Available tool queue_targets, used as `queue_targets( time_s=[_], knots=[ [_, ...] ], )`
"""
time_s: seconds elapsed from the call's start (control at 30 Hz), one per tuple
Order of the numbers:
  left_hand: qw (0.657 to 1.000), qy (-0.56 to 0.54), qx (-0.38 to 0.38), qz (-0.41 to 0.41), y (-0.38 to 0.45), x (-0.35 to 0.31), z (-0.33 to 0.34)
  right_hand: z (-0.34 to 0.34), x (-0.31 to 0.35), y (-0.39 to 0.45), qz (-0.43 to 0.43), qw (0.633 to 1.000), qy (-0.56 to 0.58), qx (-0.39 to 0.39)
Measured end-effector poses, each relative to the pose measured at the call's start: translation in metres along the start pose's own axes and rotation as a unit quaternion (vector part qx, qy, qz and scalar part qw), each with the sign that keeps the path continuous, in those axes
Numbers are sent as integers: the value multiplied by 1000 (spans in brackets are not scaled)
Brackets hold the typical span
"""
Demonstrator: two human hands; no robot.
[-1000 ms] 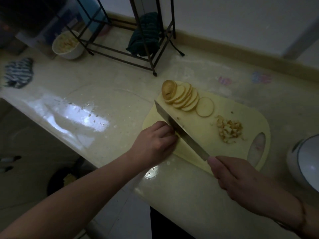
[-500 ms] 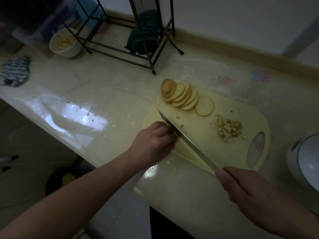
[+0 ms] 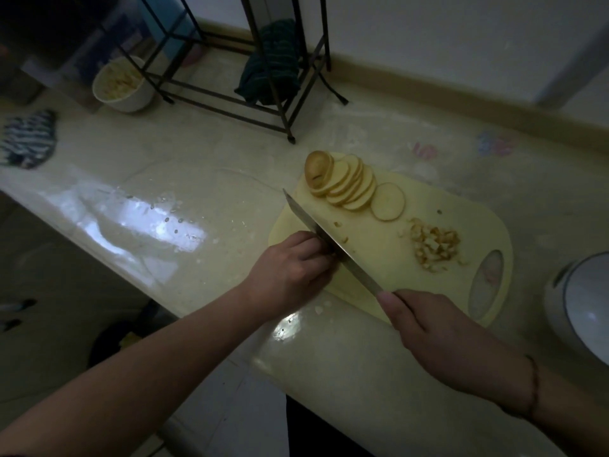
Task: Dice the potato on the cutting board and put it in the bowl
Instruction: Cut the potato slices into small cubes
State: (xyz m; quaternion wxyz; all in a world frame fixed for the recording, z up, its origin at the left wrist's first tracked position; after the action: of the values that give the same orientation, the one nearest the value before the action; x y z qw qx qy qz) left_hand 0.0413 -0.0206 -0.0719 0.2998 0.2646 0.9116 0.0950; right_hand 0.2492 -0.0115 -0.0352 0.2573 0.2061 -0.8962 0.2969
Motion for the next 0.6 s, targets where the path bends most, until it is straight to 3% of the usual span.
queue_targets(
  time_s=[0.2,0.6],
  knots=[
    [1000,1,-2,-7,1,-1,1,-10,-14,-3,30,998,53,15],
    [1000,16,-8,-3,-5,-6,-2,-6,4,-19,-10,1000,22,5]
  ],
)
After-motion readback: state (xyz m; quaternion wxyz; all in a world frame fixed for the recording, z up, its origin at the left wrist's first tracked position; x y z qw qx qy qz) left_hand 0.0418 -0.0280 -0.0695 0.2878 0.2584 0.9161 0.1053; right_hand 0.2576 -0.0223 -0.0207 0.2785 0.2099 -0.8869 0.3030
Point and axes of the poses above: each hand's wrist, its own y-axis towards the middle knuckle, its own z-axis out of the palm, x = y × z, the point moved 4 cm from there along y, towards the middle knuckle, and after that the axes turned 13 degrees about -y, right-handed, at the moved point
